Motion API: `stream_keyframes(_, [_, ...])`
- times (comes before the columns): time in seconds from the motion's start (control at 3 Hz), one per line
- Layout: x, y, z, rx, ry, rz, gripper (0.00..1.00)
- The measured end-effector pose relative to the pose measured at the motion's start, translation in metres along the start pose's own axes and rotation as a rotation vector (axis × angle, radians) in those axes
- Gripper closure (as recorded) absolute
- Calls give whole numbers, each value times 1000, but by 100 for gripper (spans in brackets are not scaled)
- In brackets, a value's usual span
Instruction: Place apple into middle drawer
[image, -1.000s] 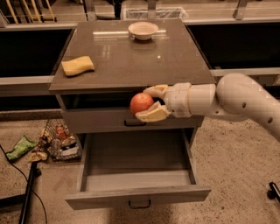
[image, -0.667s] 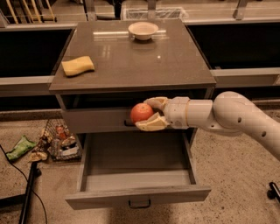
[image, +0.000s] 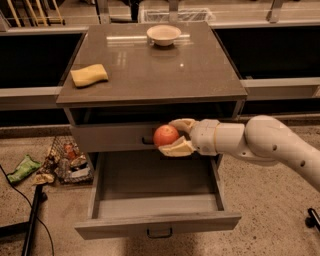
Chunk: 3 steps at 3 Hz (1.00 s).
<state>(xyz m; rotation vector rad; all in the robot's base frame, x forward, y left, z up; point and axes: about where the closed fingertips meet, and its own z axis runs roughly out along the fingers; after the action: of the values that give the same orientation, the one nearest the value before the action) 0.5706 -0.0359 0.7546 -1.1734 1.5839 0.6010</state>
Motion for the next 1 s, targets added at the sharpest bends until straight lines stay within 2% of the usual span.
stream_keyframes(0.67, [114, 17, -3, 53, 50, 66, 100])
stream_keyframes(1.0, [179, 18, 5, 65, 79, 146, 100])
